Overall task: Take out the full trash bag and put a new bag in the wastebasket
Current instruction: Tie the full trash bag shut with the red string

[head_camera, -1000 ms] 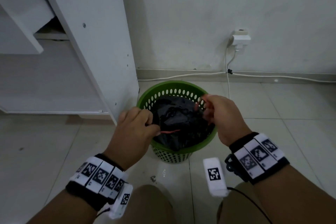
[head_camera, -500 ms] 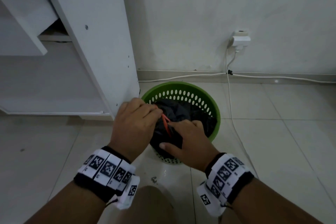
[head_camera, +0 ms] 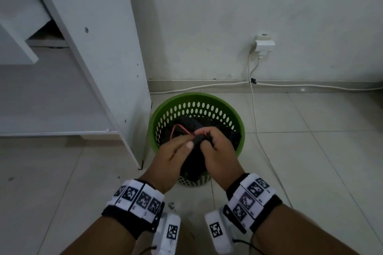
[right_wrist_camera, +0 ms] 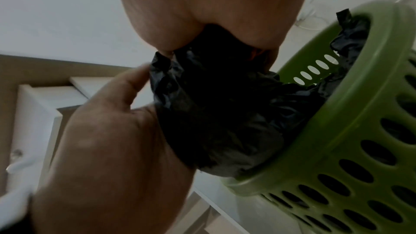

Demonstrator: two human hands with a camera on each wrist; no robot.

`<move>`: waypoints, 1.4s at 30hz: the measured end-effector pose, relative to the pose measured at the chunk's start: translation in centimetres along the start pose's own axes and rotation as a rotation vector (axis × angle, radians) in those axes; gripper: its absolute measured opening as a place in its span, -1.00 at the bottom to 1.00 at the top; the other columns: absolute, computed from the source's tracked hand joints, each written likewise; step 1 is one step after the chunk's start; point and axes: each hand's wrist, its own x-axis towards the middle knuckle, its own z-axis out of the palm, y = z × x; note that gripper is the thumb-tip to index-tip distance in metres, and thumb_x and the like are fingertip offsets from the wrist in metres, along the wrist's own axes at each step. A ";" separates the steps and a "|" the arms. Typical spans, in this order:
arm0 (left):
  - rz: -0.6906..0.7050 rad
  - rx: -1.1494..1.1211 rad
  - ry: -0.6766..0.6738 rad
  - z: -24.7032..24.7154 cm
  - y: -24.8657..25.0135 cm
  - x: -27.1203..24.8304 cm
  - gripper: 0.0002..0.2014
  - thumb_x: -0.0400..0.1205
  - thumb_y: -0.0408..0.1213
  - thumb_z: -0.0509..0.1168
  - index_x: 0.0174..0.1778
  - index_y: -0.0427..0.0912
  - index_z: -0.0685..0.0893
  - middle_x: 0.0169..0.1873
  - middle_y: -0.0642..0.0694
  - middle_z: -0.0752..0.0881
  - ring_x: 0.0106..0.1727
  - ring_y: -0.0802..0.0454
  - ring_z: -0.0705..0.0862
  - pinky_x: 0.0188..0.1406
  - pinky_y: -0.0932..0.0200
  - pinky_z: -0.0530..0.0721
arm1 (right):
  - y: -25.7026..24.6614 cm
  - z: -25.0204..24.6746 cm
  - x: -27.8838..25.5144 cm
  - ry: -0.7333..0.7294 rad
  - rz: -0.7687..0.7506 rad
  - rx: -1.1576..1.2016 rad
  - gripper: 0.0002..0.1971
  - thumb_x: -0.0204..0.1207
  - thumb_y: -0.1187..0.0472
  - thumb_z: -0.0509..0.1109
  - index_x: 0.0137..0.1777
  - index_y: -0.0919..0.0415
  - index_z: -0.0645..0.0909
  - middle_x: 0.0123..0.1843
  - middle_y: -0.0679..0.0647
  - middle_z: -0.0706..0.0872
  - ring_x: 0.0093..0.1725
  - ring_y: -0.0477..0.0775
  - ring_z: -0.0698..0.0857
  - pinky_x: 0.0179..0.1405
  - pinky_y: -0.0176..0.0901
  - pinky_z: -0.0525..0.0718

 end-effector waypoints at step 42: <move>-0.448 0.077 0.306 -2.4 -4.5 8.2 -0.89 0.60 -0.06 0.42 -0.04 0.03 0.69 0.00 -0.03 0.78 0.07 -0.02 0.75 0.22 -0.14 0.72 | 3.6 -0.4 4.9 -0.236 -0.262 -0.505 -0.39 0.49 -0.02 0.50 0.50 0.06 0.40 0.45 -0.01 0.52 0.42 -0.07 0.49 0.46 -0.23 0.43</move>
